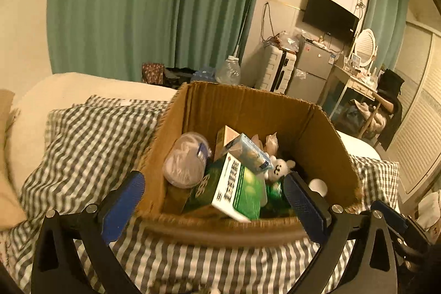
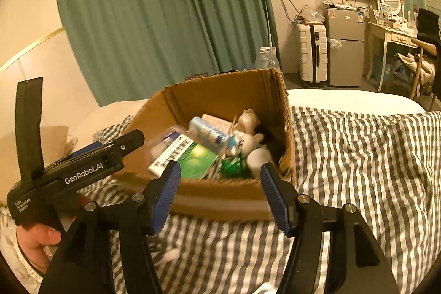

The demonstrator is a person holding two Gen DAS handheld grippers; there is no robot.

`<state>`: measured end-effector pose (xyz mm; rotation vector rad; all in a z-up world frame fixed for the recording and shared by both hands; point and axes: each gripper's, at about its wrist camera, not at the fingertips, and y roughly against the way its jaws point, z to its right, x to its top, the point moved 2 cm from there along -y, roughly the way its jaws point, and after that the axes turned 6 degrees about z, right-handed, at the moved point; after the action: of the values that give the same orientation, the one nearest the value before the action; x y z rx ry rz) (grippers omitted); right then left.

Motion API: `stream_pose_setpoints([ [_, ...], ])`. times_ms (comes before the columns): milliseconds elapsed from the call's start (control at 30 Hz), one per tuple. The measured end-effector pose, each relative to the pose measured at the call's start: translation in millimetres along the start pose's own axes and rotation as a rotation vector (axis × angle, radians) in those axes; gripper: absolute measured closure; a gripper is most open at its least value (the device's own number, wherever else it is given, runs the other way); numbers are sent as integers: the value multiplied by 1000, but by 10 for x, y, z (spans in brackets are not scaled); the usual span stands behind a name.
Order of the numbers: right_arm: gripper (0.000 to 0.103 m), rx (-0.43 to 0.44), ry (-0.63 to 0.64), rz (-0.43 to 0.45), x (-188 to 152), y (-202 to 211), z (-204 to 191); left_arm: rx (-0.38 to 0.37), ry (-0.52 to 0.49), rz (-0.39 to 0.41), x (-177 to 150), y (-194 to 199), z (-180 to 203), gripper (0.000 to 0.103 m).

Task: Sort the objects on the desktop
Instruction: 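Lower both grippers toward the remaining items on the bedspread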

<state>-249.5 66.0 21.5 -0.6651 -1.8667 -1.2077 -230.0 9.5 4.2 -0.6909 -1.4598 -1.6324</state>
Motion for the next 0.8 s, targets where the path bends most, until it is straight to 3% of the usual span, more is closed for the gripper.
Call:
stream_pose_setpoints([
  [167, 40, -10, 28, 23, 80, 333, -199, -13, -2, 12, 54, 382, -55, 0],
  [300, 37, -23, 50, 33, 67, 493, -306, -15, -46, 5, -111, 627, -90, 0],
  [500, 37, -62, 64, -6, -370, 568, -360, -11, -81, -43, -708, 760, -259, 0],
  [800, 37, -88, 45, -141, -1235, 269, -253, 35, -87, -153, -1641, 451, -470, 0],
])
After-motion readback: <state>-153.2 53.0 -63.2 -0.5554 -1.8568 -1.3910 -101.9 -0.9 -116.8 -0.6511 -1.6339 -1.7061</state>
